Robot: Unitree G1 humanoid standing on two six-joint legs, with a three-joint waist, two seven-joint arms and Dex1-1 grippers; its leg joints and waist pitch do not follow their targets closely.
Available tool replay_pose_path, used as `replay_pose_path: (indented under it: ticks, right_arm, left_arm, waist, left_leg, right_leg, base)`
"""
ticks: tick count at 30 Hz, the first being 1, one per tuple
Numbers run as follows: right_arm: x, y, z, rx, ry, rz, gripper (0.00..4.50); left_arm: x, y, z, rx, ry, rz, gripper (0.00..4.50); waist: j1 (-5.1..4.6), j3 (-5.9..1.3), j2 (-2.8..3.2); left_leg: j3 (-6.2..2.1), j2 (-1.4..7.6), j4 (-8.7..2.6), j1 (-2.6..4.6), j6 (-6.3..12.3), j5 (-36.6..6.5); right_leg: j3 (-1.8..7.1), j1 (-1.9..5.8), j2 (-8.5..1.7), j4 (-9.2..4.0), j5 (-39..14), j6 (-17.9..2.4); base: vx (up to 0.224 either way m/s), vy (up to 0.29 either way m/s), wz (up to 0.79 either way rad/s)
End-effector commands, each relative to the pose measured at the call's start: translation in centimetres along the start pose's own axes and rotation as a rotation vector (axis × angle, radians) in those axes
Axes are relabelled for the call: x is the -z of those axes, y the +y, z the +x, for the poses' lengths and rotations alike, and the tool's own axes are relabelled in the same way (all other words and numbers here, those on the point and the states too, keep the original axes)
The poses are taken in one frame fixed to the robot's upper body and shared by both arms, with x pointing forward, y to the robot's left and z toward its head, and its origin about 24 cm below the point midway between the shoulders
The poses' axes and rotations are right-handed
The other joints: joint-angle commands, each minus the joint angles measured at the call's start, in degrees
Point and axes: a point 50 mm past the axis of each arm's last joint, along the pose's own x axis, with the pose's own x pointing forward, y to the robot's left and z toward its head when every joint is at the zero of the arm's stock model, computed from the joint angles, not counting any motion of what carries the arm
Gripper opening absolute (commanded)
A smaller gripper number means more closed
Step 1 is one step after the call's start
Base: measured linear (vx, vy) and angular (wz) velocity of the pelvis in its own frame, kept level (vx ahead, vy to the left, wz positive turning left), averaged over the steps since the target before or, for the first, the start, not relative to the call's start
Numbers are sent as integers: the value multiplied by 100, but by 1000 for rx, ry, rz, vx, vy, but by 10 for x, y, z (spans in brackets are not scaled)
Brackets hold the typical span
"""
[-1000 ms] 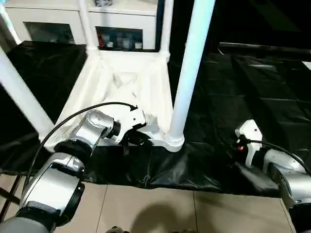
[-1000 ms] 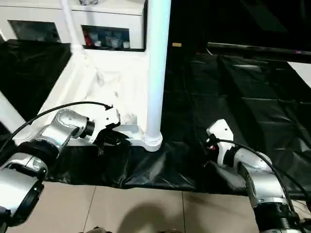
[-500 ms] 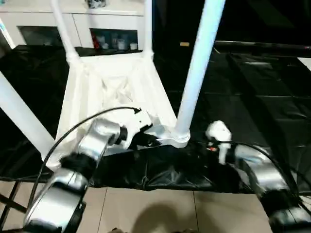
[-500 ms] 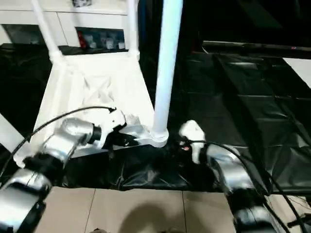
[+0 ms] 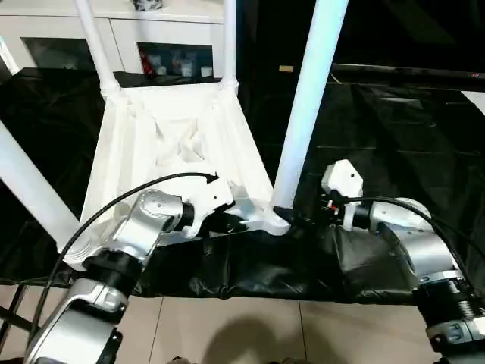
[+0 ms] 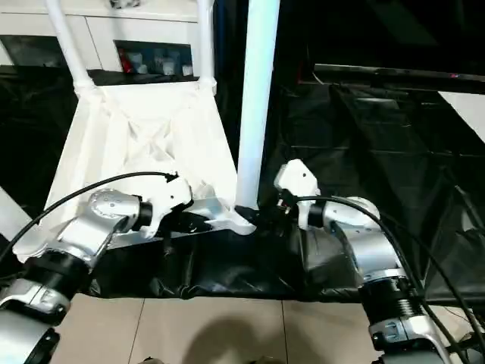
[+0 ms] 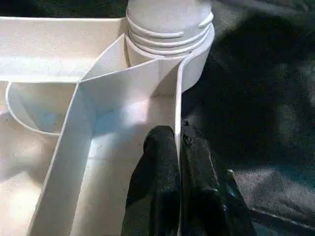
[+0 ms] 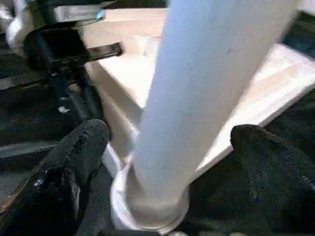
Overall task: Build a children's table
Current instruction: Rotate leg to tighten
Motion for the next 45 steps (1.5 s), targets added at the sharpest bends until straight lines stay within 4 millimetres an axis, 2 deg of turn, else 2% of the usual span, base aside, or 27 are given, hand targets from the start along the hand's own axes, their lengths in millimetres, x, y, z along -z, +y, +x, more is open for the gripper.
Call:
replay_pose_path:
  ticks: [1,5,10,11,14,20,21,24,27,31,32,34,36,38,39,40,41,42,43,44,45]
  right_arm:
    - [1,6,8,-33,21,-4,450]
    - [4,5,19,-15,75,-31,450]
    - [8,3,25,-18,113,-21,450]
    - [9,3,25,-20,118,-22,433]
    - [13,4,26,-23,127,-13,413]
    - [19,2,28,-25,139,8,358]
    - [20,1,29,-18,134,17,345]
    - [20,1,31,-20,131,24,328]
    - [21,1,32,-20,130,28,292]
    - [26,3,34,-41,141,30,272]
    - [26,3,34,-43,143,30,269]
    - [27,3,35,-48,144,29,267]
    - [28,4,36,-42,140,34,266]
    - [32,5,39,-5,136,54,265]
    - [33,8,41,26,129,70,265]
    - [36,13,47,105,112,120,265]
    - [37,14,49,131,107,137,265]
    - [40,21,58,218,90,202,265]
    - [40,23,60,237,87,216,265]
    - [41,26,65,272,81,250,265]
    - [39,30,74,304,76,268,265]
  left_arm:
    - [16,-5,1,24,51,-53,1]
    - [16,-4,-2,20,58,-48,1]
    - [15,-3,-3,23,47,-55,1]
    - [15,-4,-3,23,46,-55,0]
    - [16,-4,-4,26,43,-55,0]
    - [17,-5,-7,35,42,-56,0]
    - [17,-5,-8,40,39,-58,0]
    - [17,-5,-10,46,36,-60,0]
    - [18,-5,-10,50,40,-58,0]
    - [18,-5,-10,56,45,-58,0]
    - [18,-5,-10,58,45,-57,0]
    - [17,-5,-10,53,41,-60,0]
    - [16,-5,-8,45,41,-62,0]
    - [14,-3,-1,3,41,-70,0]
    - [11,-3,4,-24,38,-74,0]
    - [4,-2,14,-71,24,-90,0]
    - [1,-2,17,-84,19,-95,0]
    - [-10,-4,31,-119,-9,-112,0]
    - [-13,-4,35,-126,-15,-115,0]
    - [-18,-5,41,-142,-27,-129,0]
    - [-23,-5,48,-160,-31,-136,0]
  waist:
    - [14,-366,-46]
    - [3,-366,-42]
    - [0,-372,-96]
    - [4,-368,-85]
    - [7,-371,-105]
    - [1,-369,-85]
    - [-2,-369,-60]
    - [-6,-373,-64]
    - [-7,-378,-66]
    - [-24,-373,-68]
    - [-33,-374,-92]
    - [-37,-378,-75]
    - [-51,-371,-85]
    - [-68,-355,-100]
    - [-78,-354,-149]
    - [-87,-340,-150]
    - [-62,-327,-116]
    - [-72,-334,-121]
    - [-90,-324,-150]
    - [-102,-331,-169]
    - [-109,-322,-127]
  left_leg:
    - [-180,364,-421,43,459,-842]
    - [-185,362,-423,54,344,-880]
    - [-170,364,-413,43,399,-746]
    - [-174,363,-414,40,402,-738]
    - [-168,366,-411,43,434,-672]
    - [-166,365,-411,48,424,-692]
    - [-170,367,-412,44,410,-700]
    - [-169,372,-413,45,405,-703]
    - [-165,370,-409,47,421,-664]
    - [-165,372,-408,51,413,-720]
    - [-161,370,-408,50,417,-717]
    - [-164,373,-405,46,425,-675]
    - [-165,369,-407,42,440,-674]
    - [-164,374,-415,54,401,-797]
    - [-162,367,-414,55,369,-870]
    - [-157,371,-417,46,355,-886]
    - [-161,378,-426,90,282,-945]
    - [-176,378,-438,82,242,-975]
    - [-189,393,-467,117,114,-1153]
    - [-199,382,-465,103,94,-1219]
    - [-204,363,-473,90,78,-1292]
  right_leg:
    - [331,285,-538,-440,-1345,-1232]
    - [333,280,-547,-455,-1493,-1214]
    - [345,296,-558,-419,-1234,-1289]
    - [345,297,-561,-415,-1244,-1295]
    - [343,298,-560,-411,-1195,-1287]
    - [343,294,-557,-409,-1209,-1314]
    - [345,295,-560,-404,-1185,-1336]
    - [347,300,-560,-393,-1097,-1364]
    - [347,308,-559,-385,-1015,-1393]
    - [346,303,-563,-392,-1074,-1409]
    - [346,304,-555,-391,-1080,-1401]
    - [348,306,-562,-382,-1046,-1413]
    - [345,306,-557,-383,-1038,-1430]
    - [344,289,-558,-411,-1267,-1385]
    - [342,293,-557,-435,-1443,-1331]
    - [360,276,-562,-436,-1518,-1298]
    - [362,246,-566,-484,-1681,-1239]
    - [351,259,-562,-479,-1751,-1213]
    - [344,225,-552,-513,-1958,-1126]
    - [333,246,-559,-505,-2038,-1110]
    - [338,243,-559,-520,-2156,-1056]
  base:
    - [0,0,0]
    - [0,0,0]
    - [0,0,0]
    - [0,0,0]
    - [0,0,0]
    - [0,0,0]
    - [0,0,0]
    - [0,0,0]
    - [0,0,0]
    - [0,0,0]
    - [0,0,0]
    - [0,0,0]
    - [0,0,0]
    - [0,0,0]
    - [0,0,0]
    - [0,0,0]
    - [0,0,0]
    - [0,0,0]
    - [0,0,0]
    - [0,0,0]
    - [0,0,0]
